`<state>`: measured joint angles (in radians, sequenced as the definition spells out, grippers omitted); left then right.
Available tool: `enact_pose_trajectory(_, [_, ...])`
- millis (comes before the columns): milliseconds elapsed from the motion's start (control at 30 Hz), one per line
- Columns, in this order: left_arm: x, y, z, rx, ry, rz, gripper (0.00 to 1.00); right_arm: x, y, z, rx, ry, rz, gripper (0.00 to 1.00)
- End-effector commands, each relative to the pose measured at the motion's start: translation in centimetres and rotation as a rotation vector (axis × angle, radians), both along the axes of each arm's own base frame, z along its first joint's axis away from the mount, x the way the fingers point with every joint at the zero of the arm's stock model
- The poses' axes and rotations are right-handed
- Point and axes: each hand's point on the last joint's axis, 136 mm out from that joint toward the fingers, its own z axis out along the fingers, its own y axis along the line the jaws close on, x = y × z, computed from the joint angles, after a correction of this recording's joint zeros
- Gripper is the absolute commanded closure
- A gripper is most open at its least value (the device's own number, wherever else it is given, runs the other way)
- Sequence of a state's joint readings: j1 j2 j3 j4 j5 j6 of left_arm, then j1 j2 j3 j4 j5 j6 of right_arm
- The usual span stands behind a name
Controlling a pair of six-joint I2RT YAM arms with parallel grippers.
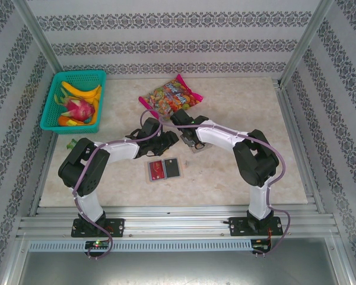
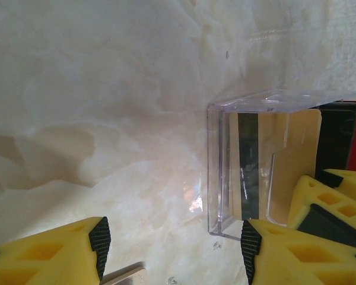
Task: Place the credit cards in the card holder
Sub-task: Pick up the credit card from the storage box.
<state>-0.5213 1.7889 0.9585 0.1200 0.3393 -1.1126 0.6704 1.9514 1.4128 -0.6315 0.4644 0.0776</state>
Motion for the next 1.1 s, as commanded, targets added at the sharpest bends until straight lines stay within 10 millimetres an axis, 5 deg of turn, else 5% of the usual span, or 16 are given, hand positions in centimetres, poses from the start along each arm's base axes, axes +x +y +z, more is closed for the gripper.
enact_pose_trajectory(0, [1.3, -0.1, 1.0, -0.029, -0.032, 0.015, 0.37, 0.3, -0.4, 1.4, -0.029, -0.052, 0.002, 0.77])
enact_pose_trajectory(533, [1.1, -0.1, 0.8, -0.028, -0.022, 0.011, 0.37, -0.3, 0.3, 1.9, 0.043, -0.022, 0.016, 1.0])
enact_pose_trajectory(1067, [1.2, -0.1, 0.5, -0.021, -0.012, 0.01, 0.37, -1.2, 1.9, 0.3, 0.284, 0.128, -0.048, 0.98])
